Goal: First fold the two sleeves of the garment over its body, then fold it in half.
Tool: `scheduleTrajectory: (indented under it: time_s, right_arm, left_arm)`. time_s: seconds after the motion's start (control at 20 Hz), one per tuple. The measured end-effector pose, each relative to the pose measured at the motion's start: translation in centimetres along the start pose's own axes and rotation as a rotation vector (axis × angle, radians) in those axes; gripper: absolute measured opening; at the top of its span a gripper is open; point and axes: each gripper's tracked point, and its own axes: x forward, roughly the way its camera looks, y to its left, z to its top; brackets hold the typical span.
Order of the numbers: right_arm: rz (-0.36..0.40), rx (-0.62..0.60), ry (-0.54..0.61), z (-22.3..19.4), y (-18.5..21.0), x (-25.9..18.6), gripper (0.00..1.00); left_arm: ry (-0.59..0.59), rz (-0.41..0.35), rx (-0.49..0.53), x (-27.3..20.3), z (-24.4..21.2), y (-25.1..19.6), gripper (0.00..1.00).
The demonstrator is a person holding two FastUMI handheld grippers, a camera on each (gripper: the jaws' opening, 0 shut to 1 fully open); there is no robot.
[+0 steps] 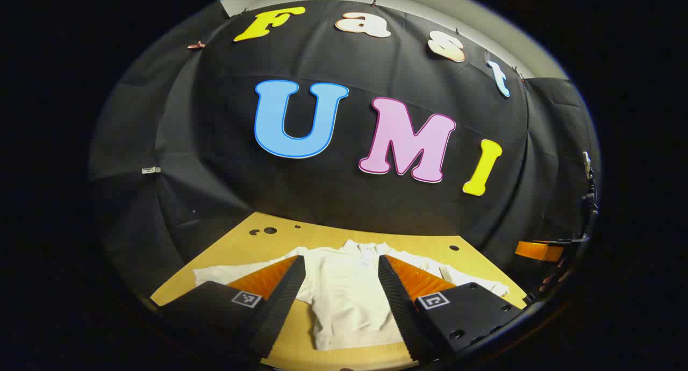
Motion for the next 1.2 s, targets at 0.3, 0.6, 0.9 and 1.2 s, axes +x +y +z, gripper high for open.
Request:
scheduleTrajectory:
  time_s: [0.3,0.6,0.9,1.2]
  right_arm:
    - [-0.007,0.008,0.019,-0.7,-0.4,0.2,0.98]
    - [-0.035,0.031,0.017,-0.7,-1.9,0.4,0.97]
    - [-0.114,0.026,0.046,-1.8,-7.1,1.1,0.98]
    - [-0.269,0.056,0.194,-7.4,-16.2,2.7,0.98]
  left_arm:
    - [0.029,-0.045,0.070,0.6,-0.8,-1.6,0.90]
    - [0.041,-0.082,0.094,0.7,-1.0,-2.6,0.90]
    - [0.052,-0.084,0.086,0.8,-1.4,-2.5,0.90]
    - [0.078,-0.070,0.094,0.8,-2.1,-2.3,0.90]
